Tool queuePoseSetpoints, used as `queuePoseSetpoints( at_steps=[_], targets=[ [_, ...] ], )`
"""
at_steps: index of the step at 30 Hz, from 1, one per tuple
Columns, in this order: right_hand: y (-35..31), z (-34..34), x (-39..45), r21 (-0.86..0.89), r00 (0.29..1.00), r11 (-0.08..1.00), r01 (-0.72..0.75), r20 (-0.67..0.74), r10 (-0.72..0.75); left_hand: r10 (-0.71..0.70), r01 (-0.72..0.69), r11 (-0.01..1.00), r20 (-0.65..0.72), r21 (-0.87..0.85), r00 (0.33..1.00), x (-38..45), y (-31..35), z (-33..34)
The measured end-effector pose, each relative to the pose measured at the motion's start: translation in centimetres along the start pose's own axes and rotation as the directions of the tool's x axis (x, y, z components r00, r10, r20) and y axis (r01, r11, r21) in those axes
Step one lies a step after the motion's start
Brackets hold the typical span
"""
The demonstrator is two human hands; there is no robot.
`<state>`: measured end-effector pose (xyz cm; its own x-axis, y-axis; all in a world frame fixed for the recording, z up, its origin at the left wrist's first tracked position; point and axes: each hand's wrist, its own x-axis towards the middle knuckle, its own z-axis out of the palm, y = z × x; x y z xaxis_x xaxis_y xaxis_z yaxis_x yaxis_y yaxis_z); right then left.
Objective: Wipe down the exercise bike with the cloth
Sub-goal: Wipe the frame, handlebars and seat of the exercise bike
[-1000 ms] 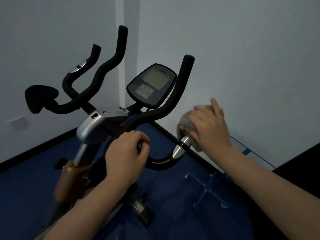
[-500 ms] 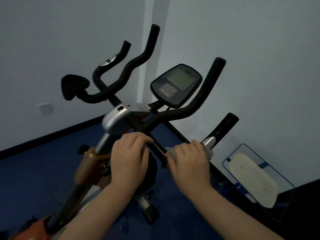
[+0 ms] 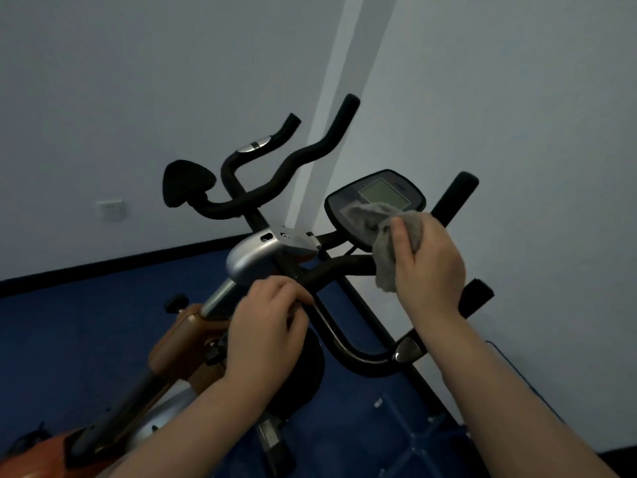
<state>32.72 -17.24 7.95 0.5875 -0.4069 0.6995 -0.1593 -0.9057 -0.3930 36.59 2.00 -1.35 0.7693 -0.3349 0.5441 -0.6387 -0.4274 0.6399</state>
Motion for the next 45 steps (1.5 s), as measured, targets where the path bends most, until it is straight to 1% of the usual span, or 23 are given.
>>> queuePoseSetpoints(
  at_steps=[2,4,6,8,10,11,12,13,14,16,17,19,21,25,28,32,34,37,39,40,43,44,45],
  targets=[
    [-0.6,1.6,0.9,-0.075,0.986,0.993,0.092,0.149,-0.08,-0.172,0.17,0.984,0.049,0.048,0.984,1.0,-0.8,-0.3],
    [-1.1,3.9,0.3,-0.251,0.911,0.949,0.192,0.405,-0.078,-0.288,0.284,0.957,0.111,0.051,0.951,1.2,-1.3,-0.1],
    [-1.4,6.0,-1.3,-0.326,0.884,0.918,0.226,0.464,-0.053,-0.323,0.328,0.944,0.101,-0.03,0.941,0.9,-1.3,0.0],
    [-2.0,6.8,-2.0,-0.215,0.882,0.948,0.235,0.456,-0.115,-0.296,0.299,0.953,0.065,-0.049,0.953,0.7,-1.4,0.0],
    [-2.0,6.5,-1.6,-0.01,0.788,0.928,0.371,0.532,-0.309,-0.302,0.306,0.95,0.066,-0.064,0.951,0.8,-1.8,0.0],
    [-1.7,6.1,-0.7,0.079,0.702,0.903,0.423,0.601,-0.382,-0.312,0.317,0.945,0.068,-0.076,0.948,0.7,-1.9,0.1],
    [-1.2,5.7,0.4,0.118,0.614,0.892,0.436,0.686,-0.391,-0.318,0.324,0.942,0.073,-0.088,0.945,0.6,-2.0,0.1],
    [-0.9,5.3,1.5,0.093,0.563,0.905,0.416,0.755,-0.336,-0.322,0.329,0.939,0.08,-0.102,0.943,0.6,-1.9,0.1],
    [-0.6,5.3,2.1,0.017,0.564,0.928,0.373,0.79,-0.241,-0.323,0.331,0.937,0.084,-0.114,0.943,0.5,-1.8,0.1],
    [-0.9,6.1,1.8,-0.237,0.674,0.894,0.381,0.733,-0.093,-0.327,0.336,0.933,0.089,-0.127,0.941,0.4,-1.7,0.1],
    [-1.5,6.9,1.1,-0.329,0.726,0.842,0.428,0.679,-0.104,-0.326,0.336,0.933,0.09,-0.129,0.941,0.4,-1.8,0.0],
    [-2.8,8.4,-0.7,-0.326,0.761,0.811,0.485,0.614,-0.209,-0.319,0.328,0.935,0.087,-0.132,0.944,0.5,-1.9,-0.1],
    [-3.1,8.3,-1.1,-0.159,0.716,0.853,0.497,0.631,-0.299,-0.314,0.324,0.937,0.094,-0.133,0.945,0.4,-1.9,-0.1],
    [-1.4,5.5,1.2,0.12,0.516,0.965,0.235,0.826,-0.228,-0.317,0.326,0.935,0.088,-0.136,0.944,0.4,-1.9,-0.1],
    [-1.5,5.7,1.4,0.111,0.451,0.926,0.362,0.848,-0.278,-0.325,0.332,0.932,0.071,-0.145,0.943,0.4,-2.0,-0.1],
    [-3.1,7.1,2.5,0.084,0.412,0.986,0.143,0.901,-0.137,-0.332,0.338,0.931,0.062,-0.138,0.941,0.4,-2.1,-0.1],
    [-3.9,8.5,2.4,0.035,0.477,0.992,0.119,0.874,-0.088,-0.333,0.338,0.931,0.063,-0.134,0.941,0.4,-2.0,-0.1],
    [-5.3,11.0,0.9,-0.059,0.682,0.985,0.161,0.728,-0.068,-0.341,0.346,0.929,0.06,-0.129,0.938,0.4,-1.8,-0.1],
    [-5.2,11.2,0.3,-0.048,0.74,0.983,0.179,0.665,-0.102,-0.345,0.35,0.928,0.064,-0.128,0.937,0.4,-1.7,-0.1],
    [-4.7,10.8,0.4,-0.009,0.716,0.981,0.192,0.685,-0.134,-0.345,0.351,0.928,0.064,-0.127,0.936,0.3,-1.7,-0.1],
    [-3.1,8.9,1.9,0.134,0.534,0.983,0.122,0.826,-0.179,-0.342,0.347,0.929,0.065,-0.127,0.938,0.2,-1.6,-0.1],
    [-3.0,8.8,2.3,0.147,0.504,0.984,0.098,0.845,-0.177,-0.341,0.346,0.93,0.061,-0.127,0.938,0.2,-1.6,-0.1],
    [-3.1,9.1,2.4,0.139,0.52,0.985,0.101,0.837,-0.172,-0.342,0.346,0.93,0.056,-0.126,0.938,0.2,-1.6,0.0]
  ],
)
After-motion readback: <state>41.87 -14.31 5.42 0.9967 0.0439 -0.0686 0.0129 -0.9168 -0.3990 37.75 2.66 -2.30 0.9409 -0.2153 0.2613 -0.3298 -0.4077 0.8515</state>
